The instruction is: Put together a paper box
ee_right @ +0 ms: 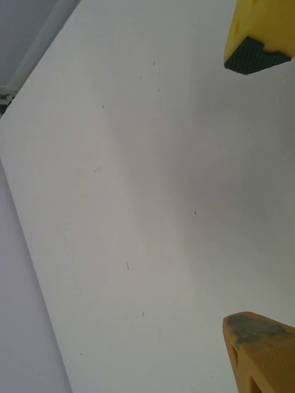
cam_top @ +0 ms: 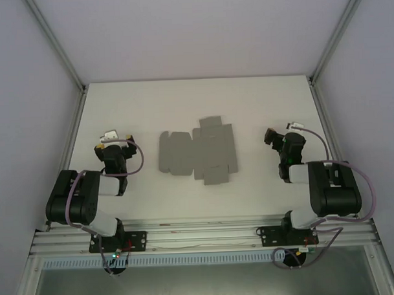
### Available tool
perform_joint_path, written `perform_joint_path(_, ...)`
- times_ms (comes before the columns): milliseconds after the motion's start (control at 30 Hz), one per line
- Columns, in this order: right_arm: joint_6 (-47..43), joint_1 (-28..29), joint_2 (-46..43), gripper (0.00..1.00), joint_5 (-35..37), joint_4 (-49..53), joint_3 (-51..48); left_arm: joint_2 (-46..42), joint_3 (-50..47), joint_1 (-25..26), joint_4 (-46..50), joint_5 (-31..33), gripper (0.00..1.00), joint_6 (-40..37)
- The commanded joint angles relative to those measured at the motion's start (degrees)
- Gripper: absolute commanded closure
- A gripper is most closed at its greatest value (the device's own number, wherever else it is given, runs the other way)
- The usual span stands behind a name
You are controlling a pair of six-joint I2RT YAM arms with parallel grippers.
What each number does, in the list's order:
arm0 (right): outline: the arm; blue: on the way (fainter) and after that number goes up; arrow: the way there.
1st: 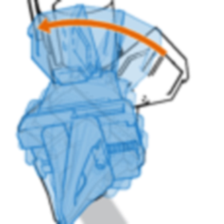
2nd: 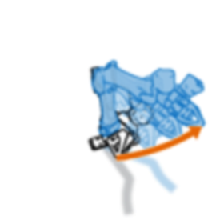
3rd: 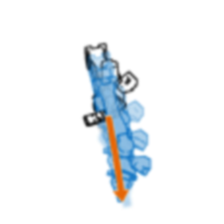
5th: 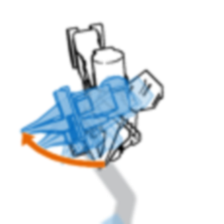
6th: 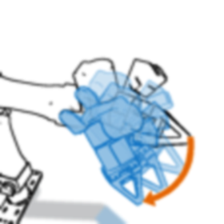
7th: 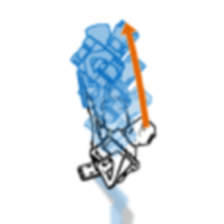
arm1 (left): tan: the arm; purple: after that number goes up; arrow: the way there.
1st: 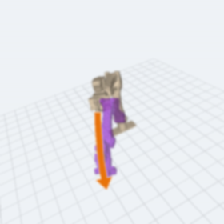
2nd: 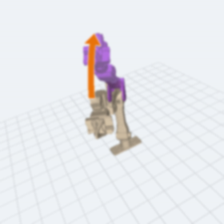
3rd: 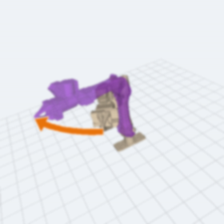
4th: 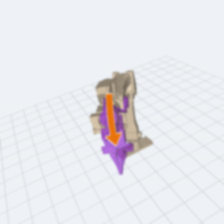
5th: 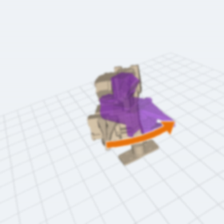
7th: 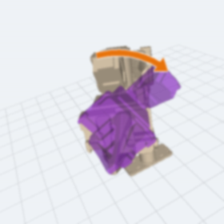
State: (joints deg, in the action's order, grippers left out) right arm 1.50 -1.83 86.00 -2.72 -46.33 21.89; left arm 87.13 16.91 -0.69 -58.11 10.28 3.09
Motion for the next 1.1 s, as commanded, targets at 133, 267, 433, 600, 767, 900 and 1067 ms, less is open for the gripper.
perform_joint_path(133,0.7,-0.2,-0.2,0.0,1.7,-0.7,0.6,-0.5,1.0,0.3,0.0,-0.2,0.0,-0.3)
perform_joint_path(267,0.8,-0.2,-0.2,0.0,1.7,-0.6,0.7,-0.5,1.1,0.3,0.1,-0.1,0.0,-0.3)
perform_joint_path(433,0.8,-0.2,-0.2,0.0,1.6,-0.6,0.7,-0.5,1.1,0.3,-0.1,-0.2,0.0,-0.3)
perform_joint_path(600,0.8,-0.3,-0.2,0.0,1.7,-0.4,0.8,-0.5,1.0,0.3,-0.2,-0.2,0.0,-0.3)
perform_joint_path(767,0.8,-0.3,-0.2,0.0,1.7,-0.5,0.7,-0.5,1.0,0.3,0.1,-0.2,0.0,-0.3)
perform_joint_path(900,0.9,-0.3,-0.4,0.0,2.1,-1.0,0.5,-0.6,0.9,0.3,-0.3,-0.2,0.0,-0.5)
perform_joint_path(1067,1.1,-0.2,-3.7,0.0,2.8,4.0,2.1,-2.6,1.4,0.3,1.9,-0.5,0.0,-0.7)
